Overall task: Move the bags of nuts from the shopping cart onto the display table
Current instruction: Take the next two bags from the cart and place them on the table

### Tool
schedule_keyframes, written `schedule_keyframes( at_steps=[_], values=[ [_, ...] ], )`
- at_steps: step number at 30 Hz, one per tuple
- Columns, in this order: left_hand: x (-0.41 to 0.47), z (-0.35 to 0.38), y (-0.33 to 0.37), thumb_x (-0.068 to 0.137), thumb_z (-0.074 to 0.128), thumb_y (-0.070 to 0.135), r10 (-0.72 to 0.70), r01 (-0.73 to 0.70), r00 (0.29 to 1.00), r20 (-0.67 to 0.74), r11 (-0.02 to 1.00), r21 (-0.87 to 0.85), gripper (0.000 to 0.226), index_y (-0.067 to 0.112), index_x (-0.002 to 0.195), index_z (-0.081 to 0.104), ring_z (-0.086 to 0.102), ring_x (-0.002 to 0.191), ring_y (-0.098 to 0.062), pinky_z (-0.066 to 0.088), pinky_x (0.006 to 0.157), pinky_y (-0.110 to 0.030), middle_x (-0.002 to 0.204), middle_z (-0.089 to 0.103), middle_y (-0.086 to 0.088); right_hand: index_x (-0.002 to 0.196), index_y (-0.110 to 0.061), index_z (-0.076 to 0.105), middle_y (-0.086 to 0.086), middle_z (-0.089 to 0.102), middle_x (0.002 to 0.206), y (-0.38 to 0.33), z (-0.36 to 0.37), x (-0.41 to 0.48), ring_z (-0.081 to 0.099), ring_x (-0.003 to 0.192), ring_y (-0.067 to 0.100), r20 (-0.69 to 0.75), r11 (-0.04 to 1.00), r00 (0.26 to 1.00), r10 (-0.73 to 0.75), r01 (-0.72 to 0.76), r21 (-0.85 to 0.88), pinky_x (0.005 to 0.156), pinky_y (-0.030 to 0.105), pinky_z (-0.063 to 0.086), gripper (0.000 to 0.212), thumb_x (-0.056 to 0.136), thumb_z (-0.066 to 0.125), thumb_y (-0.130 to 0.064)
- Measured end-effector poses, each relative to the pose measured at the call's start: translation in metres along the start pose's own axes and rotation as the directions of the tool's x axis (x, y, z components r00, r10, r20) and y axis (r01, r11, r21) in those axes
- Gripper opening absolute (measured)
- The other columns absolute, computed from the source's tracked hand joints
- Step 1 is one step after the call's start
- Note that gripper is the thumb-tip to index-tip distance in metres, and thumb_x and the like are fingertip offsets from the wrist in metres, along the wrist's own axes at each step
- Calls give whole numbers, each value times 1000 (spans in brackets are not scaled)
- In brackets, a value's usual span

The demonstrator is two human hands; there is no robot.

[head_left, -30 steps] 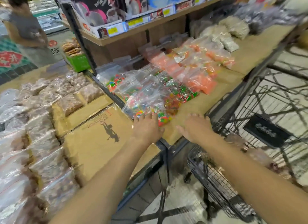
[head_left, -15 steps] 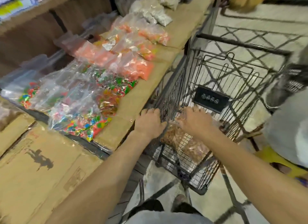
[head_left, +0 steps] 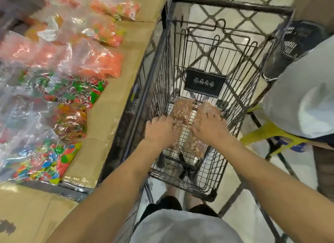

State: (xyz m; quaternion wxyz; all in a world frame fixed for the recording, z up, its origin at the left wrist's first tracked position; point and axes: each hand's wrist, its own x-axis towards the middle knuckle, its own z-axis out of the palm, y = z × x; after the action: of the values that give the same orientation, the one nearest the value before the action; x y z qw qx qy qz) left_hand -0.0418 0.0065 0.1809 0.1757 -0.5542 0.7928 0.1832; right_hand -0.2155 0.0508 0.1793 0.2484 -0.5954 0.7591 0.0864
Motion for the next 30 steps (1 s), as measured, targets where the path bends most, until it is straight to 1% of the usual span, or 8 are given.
schedule_keyframes(
  at_steps=[3,6,13,17,19,23,27,30],
  values=[
    [26,4,-2,105,49,51,44,-44,998,43,999,-18,60,12,152,48,46,144,-35,37,119,-52,154,54,-11,164,-6,27,21,36,166,-1,8,20,35,152,44,35,997,996,82,-82,-7,123,61,31,82,106,47,-60],
    [52,12,-7,105,50,47,85,-83,994,72,996,-38,53,11,144,55,52,138,-35,43,115,-53,148,59,-12,167,-5,18,23,35,167,-1,18,39,34,153,45,64,990,989,135,-137,20,122,61,31,85,107,43,-60],
    [98,39,-19,109,41,47,116,-109,978,171,993,-50,57,8,150,46,52,140,-41,43,115,-57,150,57,-18,164,-7,24,23,33,167,3,65,75,35,152,42,173,966,957,231,-247,73,120,57,35,76,109,40,-57],
    [132,72,-27,102,49,56,23,48,949,316,975,-215,56,18,143,48,63,125,-38,51,108,-54,133,65,-12,161,-5,28,25,38,162,13,99,95,40,148,45,203,926,934,293,-330,183,117,57,39,78,107,43,-59],
    [148,90,-31,95,55,61,-53,189,930,364,918,-349,64,22,144,44,66,117,-33,54,104,-48,125,66,-9,160,-5,31,25,42,158,20,116,106,47,141,45,205,881,917,343,-389,269,113,55,45,82,104,45,-65],
    [171,123,-38,101,58,57,-205,411,888,412,756,-510,72,16,155,34,58,110,-27,47,92,-37,134,62,-12,157,-7,36,26,52,147,36,154,126,52,134,44,233,694,846,480,-528,489,111,53,48,81,101,53,-63],
    [192,159,-44,103,55,58,-303,569,812,499,598,-564,90,15,167,10,43,147,-40,36,120,-52,163,40,-18,150,-5,50,23,45,155,48,185,143,41,144,40,325,514,774,543,-612,601,120,49,38,71,104,56,-59],
    [206,185,-50,99,67,48,-397,613,788,470,443,-654,82,12,161,29,42,149,-34,38,119,-47,163,41,-14,143,-17,56,16,55,143,51,206,153,53,134,38,393,372,715,578,-660,653,114,47,45,69,97,61,-67]
  ],
)
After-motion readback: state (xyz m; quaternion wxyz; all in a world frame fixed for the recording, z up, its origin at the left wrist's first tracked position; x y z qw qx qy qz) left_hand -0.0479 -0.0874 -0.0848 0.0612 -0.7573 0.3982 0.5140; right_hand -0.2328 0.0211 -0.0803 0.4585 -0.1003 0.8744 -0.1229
